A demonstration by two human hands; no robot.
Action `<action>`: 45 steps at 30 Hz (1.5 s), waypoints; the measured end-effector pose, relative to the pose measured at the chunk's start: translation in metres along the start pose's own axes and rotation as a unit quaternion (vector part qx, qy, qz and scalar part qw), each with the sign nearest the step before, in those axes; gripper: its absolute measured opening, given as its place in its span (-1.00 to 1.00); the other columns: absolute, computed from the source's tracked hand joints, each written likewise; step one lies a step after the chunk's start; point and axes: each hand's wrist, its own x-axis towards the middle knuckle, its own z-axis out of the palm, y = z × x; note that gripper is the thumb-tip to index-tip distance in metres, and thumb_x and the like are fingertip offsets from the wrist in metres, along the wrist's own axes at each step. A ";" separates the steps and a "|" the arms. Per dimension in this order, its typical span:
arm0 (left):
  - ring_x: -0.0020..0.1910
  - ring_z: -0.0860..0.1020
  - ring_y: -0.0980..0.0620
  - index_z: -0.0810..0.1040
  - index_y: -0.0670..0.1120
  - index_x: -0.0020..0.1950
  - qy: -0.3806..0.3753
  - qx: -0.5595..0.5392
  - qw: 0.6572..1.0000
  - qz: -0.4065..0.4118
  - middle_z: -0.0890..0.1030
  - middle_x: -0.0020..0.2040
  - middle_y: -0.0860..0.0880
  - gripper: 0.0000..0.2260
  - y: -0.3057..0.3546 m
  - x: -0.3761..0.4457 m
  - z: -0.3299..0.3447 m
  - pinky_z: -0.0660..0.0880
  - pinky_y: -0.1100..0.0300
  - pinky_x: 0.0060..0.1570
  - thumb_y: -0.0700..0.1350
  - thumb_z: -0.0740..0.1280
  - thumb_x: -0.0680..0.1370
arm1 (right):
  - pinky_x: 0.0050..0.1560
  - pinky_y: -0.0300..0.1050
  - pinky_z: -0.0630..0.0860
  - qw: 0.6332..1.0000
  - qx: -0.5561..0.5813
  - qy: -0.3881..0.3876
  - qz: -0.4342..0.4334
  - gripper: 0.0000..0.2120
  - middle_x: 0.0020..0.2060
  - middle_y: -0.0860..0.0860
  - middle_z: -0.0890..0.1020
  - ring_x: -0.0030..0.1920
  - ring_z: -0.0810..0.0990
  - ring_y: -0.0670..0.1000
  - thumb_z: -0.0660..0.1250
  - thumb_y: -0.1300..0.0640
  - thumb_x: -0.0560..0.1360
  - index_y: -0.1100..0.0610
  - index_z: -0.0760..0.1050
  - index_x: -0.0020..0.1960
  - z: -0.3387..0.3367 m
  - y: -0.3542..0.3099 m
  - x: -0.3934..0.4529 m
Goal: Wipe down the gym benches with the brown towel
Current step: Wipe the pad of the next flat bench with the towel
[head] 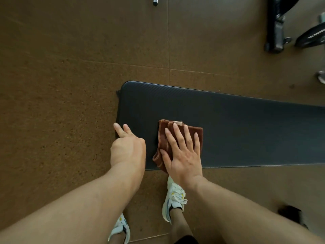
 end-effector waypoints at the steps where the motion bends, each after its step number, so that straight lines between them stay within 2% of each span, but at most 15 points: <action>1: 0.34 0.53 -0.22 0.16 -0.26 0.59 -0.014 0.017 1.000 0.010 0.02 0.59 -0.41 -0.32 0.005 0.002 -0.004 0.53 0.20 -0.34 -0.27 0.42 0.56 | 0.64 0.27 -0.19 1.000 -0.013 -0.007 -0.022 -0.38 0.71 -0.08 -0.10 0.70 -0.24 0.05 -0.12 -0.30 0.70 -0.16 -0.08 0.70 -0.004 0.005 0.010; 3: 0.51 0.31 -0.33 0.19 -0.22 0.59 -0.036 0.048 0.998 0.019 -0.01 0.59 -0.41 -0.33 0.014 0.007 -0.006 0.62 0.19 -0.05 -0.35 0.40 0.54 | 0.64 0.27 -0.20 0.997 -0.031 -0.013 -0.068 -0.38 0.71 -0.08 -0.12 0.69 -0.27 0.05 -0.11 -0.31 0.70 -0.16 -0.08 0.70 -0.014 0.015 0.030; 6: 0.48 0.39 -0.23 0.11 -0.28 0.60 -0.049 0.048 0.998 0.007 -0.02 0.59 -0.42 -0.31 0.019 0.010 -0.007 0.62 0.17 0.09 -0.32 0.40 0.55 | 0.66 0.25 -0.19 0.995 -0.033 0.003 -0.096 -0.39 0.71 -0.08 -0.07 0.70 -0.22 0.04 -0.08 -0.27 0.69 -0.15 -0.01 0.70 -0.032 0.036 0.071; 9: 0.47 0.40 -0.19 0.05 -0.32 0.59 -0.048 0.020 0.999 0.002 0.00 0.58 -0.42 -0.30 0.022 0.007 -0.008 0.59 0.15 0.18 -0.32 0.38 0.57 | 0.66 0.19 -0.20 0.999 -0.002 0.031 -0.025 -0.41 0.71 -0.10 -0.02 0.70 -0.14 0.02 -0.07 -0.27 0.69 -0.16 0.01 0.69 -0.061 0.052 0.133; 11: 0.42 0.46 -0.18 0.06 -0.33 0.58 -0.054 0.023 0.998 -0.007 0.01 0.59 -0.42 -0.30 0.023 0.006 -0.006 0.62 0.18 0.07 -0.34 0.39 0.56 | 0.66 0.18 -0.21 0.998 0.020 0.045 0.039 -0.42 0.71 -0.09 0.05 0.70 -0.07 0.03 -0.10 -0.28 0.70 -0.16 0.05 0.69 -0.069 0.054 0.155; 14: 0.00 0.63 -0.07 0.04 -0.32 0.59 -0.098 -0.003 0.994 -0.037 0.02 0.59 -0.42 -0.24 0.021 -0.001 -0.008 0.44 0.22 -0.47 -0.33 0.42 0.52 | 0.66 0.19 -0.24 0.991 0.066 0.088 0.073 -0.42 0.70 -0.06 0.07 0.70 -0.07 0.06 -0.08 -0.26 0.71 -0.12 0.09 0.69 -0.052 0.038 0.123; 19: 0.14 0.61 -0.06 -0.06 -0.31 0.61 -0.093 0.039 0.989 -0.109 -0.02 0.60 -0.39 -0.11 0.032 0.000 -0.019 0.46 0.18 -0.41 -0.28 0.49 0.49 | 0.64 0.29 -0.02 0.995 0.057 0.054 -0.053 -0.44 0.70 -0.04 0.10 0.71 -0.06 0.08 0.09 -0.18 0.71 -0.08 0.17 0.68 -0.001 0.045 -0.029; 22: 0.12 0.63 -0.10 -0.07 -0.27 0.62 -0.058 0.053 0.988 -0.133 0.04 0.61 -0.34 -0.06 0.030 -0.003 -0.014 0.36 0.12 -0.54 -0.15 0.53 0.49 | 0.66 0.26 -0.02 0.991 0.034 0.020 -0.130 -0.47 0.69 -0.07 0.12 0.71 -0.05 0.07 0.05 -0.18 0.73 -0.12 0.18 0.67 -0.002 0.079 -0.015; 26: 0.22 0.61 -0.17 -0.11 -0.21 0.63 0.016 0.034 0.993 -0.114 0.04 0.64 -0.25 0.10 0.014 -0.004 0.004 0.62 0.04 -0.08 0.14 0.56 0.41 | 0.66 0.18 -0.19 0.994 0.079 0.071 0.001 -0.46 0.70 -0.08 0.09 0.70 -0.04 0.05 -0.04 -0.22 0.72 -0.15 0.14 0.68 -0.047 0.120 0.100; 29: 0.19 0.61 -0.12 -0.16 -0.15 0.63 0.017 0.007 0.993 -0.114 -0.02 0.66 -0.15 0.21 0.005 -0.005 0.006 0.62 0.02 -0.03 0.35 0.51 0.32 | 0.66 0.16 -0.24 0.995 0.086 0.033 0.037 -0.45 0.70 -0.08 0.07 0.70 -0.10 0.03 -0.10 -0.25 0.73 -0.15 0.11 0.68 -0.073 0.149 0.148; 33: 0.24 0.59 -0.12 -0.16 -0.19 0.63 0.009 -0.011 0.993 -0.118 -0.02 0.66 -0.18 0.21 0.012 -0.007 -0.005 0.62 0.04 0.02 0.25 0.57 0.33 | 0.66 0.24 -0.17 0.996 0.062 0.058 -0.041 -0.41 0.71 -0.04 0.05 0.70 -0.12 0.07 -0.03 -0.25 0.71 -0.11 0.10 0.69 -0.047 0.156 0.073; 37: 0.24 0.58 -0.20 -0.15 -0.27 0.62 0.004 -0.025 0.992 -0.121 -0.02 0.64 -0.26 0.14 0.020 -0.010 -0.008 0.62 -0.02 0.08 0.04 0.60 0.39 | 0.65 0.32 -0.03 0.992 0.009 0.000 -0.126 -0.21 0.71 -0.02 0.02 0.71 -0.12 0.10 0.11 -0.43 0.60 -0.06 0.11 0.70 -0.006 0.165 -0.032; 41: 0.26 0.56 -0.26 -0.14 -0.28 0.62 0.002 -0.047 0.992 -0.117 -0.02 0.64 -0.27 0.10 0.019 -0.012 -0.012 0.61 -0.05 0.10 -0.05 0.60 0.41 | 0.62 0.42 -0.03 0.981 -0.037 -0.020 -0.188 -0.12 0.71 0.01 0.02 0.70 -0.13 0.16 0.10 -0.52 0.55 -0.06 0.07 0.71 -0.006 0.179 -0.024; 43: 0.25 0.57 -0.27 -0.13 -0.28 0.62 0.000 -0.046 0.993 -0.111 -0.01 0.63 -0.29 0.09 0.019 -0.013 -0.012 0.60 -0.05 0.11 -0.05 0.60 0.40 | 0.61 0.46 -0.06 0.983 -0.047 -0.016 -0.176 -0.16 0.71 0.02 0.04 0.70 -0.15 0.20 0.05 -0.50 0.58 -0.07 0.09 0.70 -0.014 0.175 -0.006; 45: 0.23 0.58 -0.26 -0.11 -0.29 0.62 0.011 -0.044 0.994 -0.104 0.00 0.63 -0.30 0.08 0.018 -0.013 -0.011 0.61 -0.02 0.10 -0.08 0.60 0.40 | 0.61 0.42 -0.21 0.995 -0.022 0.003 -0.094 -0.20 0.71 0.00 -0.01 0.69 -0.22 0.22 -0.02 -0.49 0.59 -0.10 0.05 0.71 -0.024 0.161 0.019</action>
